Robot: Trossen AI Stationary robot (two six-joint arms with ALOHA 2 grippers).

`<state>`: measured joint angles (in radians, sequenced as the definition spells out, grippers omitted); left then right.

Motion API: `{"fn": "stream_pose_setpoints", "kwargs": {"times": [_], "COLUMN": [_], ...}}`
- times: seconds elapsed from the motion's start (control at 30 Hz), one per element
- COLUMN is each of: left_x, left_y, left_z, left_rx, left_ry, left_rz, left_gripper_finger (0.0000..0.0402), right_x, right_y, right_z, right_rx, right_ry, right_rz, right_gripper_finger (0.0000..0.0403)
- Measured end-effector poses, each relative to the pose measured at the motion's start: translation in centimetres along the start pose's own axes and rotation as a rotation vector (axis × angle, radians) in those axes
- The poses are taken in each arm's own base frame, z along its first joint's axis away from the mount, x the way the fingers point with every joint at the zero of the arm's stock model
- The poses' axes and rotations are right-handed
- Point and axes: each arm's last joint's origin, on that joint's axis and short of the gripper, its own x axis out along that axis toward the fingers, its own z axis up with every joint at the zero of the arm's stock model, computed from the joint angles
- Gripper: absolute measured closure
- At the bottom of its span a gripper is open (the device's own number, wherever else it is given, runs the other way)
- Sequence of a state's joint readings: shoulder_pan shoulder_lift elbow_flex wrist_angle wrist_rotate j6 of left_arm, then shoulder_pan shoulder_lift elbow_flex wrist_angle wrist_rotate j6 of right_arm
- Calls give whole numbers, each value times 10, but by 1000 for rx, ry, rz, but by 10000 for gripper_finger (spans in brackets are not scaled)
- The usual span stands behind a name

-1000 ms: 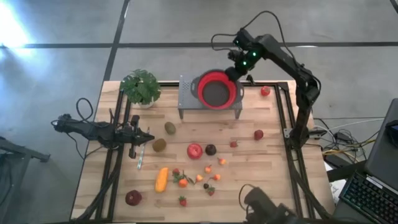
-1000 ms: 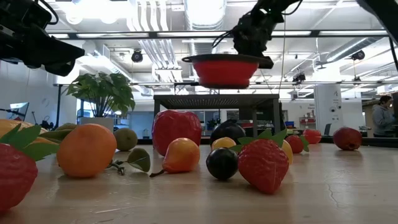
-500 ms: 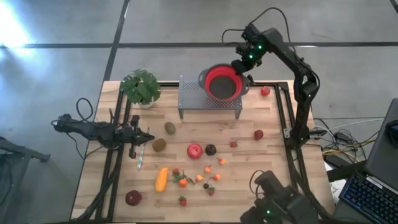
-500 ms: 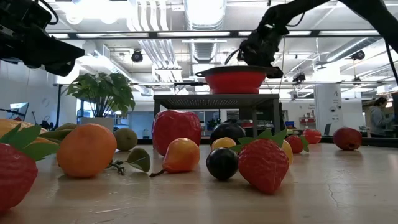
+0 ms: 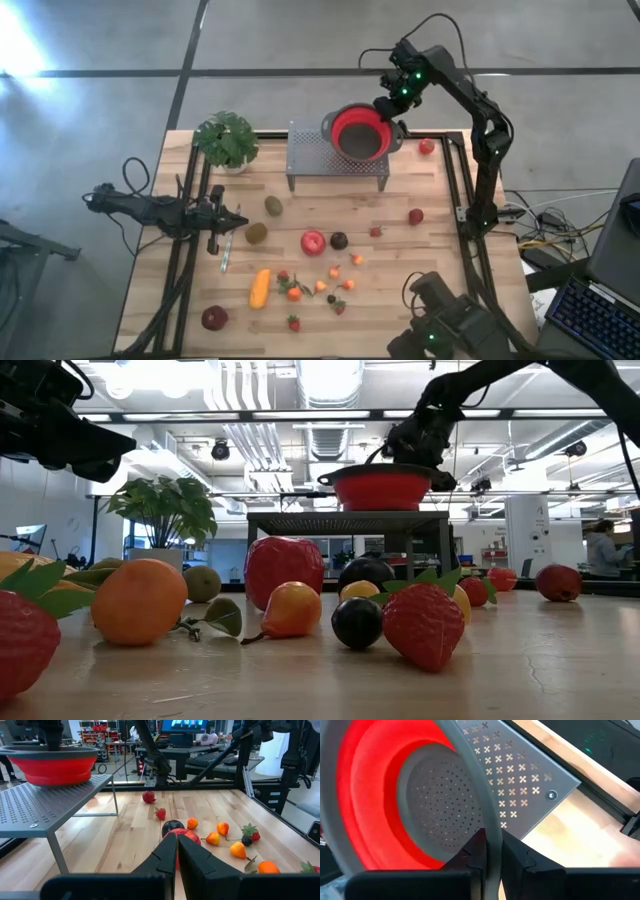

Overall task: Pick & Place Fruit
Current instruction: Put the strainer bowl on the shelf, then put the tomato into the strainer bowl on the shelf

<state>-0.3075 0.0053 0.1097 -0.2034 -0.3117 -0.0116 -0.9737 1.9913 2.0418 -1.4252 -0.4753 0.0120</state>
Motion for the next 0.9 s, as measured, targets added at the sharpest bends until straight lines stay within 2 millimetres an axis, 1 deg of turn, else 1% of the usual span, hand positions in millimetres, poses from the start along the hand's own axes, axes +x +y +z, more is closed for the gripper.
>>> {"fn": "stream_pose_setpoints", "kwargs": {"times": [0.2,0.33,0.5,0.67,0.77,0.9], "left_x": [0,0,0,0,0,0], "left_y": [0,0,0,0,0,0], "left_z": [0,0,0,0,0,0], "left_rx": [0,0,0,0,0,0], "left_ry": [0,0,0,0,0,0], "left_rz": [0,0,0,0,0,0], "left_gripper_finger": [381,381,380,380,380,381], "right_x": [1,-6,-27,-52,-68,-89], "right_y": [0,3,14,27,33,37], "right_z": [0,-2,-2,-7,-14,-33], "right_rx": [-11,-25,-84,-142,-156,-113], "right_ry": [2,-17,-89,-163,-205,-221], "right_rz": [-2,-2,-3,-14,-98,-261], "right_gripper_finger": [325,293,259,240,234,231]}}
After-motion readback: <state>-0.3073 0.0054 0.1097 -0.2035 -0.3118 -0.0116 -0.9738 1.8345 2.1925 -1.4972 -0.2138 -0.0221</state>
